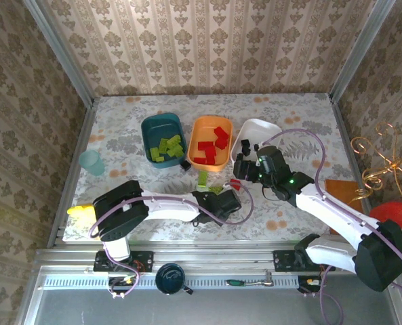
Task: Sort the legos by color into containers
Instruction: Pick up the lego from the middle-left of the table.
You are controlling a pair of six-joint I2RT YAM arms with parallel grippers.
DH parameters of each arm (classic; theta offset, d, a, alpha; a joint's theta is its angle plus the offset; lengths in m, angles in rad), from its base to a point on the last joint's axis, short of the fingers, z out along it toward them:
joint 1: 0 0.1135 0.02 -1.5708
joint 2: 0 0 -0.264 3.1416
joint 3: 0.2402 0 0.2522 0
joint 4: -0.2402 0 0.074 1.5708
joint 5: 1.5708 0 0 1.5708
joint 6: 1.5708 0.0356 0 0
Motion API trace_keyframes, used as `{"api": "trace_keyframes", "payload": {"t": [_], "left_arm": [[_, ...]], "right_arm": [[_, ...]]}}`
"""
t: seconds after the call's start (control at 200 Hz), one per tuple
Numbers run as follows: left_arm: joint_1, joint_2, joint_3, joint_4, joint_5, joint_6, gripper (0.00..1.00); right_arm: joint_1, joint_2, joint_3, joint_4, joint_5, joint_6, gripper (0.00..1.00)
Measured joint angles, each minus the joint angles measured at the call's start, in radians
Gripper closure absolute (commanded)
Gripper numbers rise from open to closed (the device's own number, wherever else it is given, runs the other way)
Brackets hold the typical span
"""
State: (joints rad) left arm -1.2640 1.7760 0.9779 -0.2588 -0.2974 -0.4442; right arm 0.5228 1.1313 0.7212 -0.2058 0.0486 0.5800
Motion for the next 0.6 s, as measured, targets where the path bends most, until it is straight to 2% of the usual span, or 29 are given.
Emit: {"api": "trace_keyframes", "payload": {"t": [0.26, 0.42, 0.595], "left_arm": [[-0.005, 0.005, 0.007, -0.004, -0.011, -0.009, 0.8], [-0.006, -0.007, -0.004, -0.003, -0.003, -0.009, 0.83], [-0.029, -0.182, -0.098, -0.028, 0.038, -0.043, 0.84]], "right_arm": [[-0.002, -0.018, -0.014, -0.004, 0.0, 0.0, 0.23], [-0.008, -0.032, -0.016, -0.008, 0.001, 0.0, 0.23], [-0.015, -0.037, -0.021, -0.008, 0.001, 0.0, 0.23]]}}
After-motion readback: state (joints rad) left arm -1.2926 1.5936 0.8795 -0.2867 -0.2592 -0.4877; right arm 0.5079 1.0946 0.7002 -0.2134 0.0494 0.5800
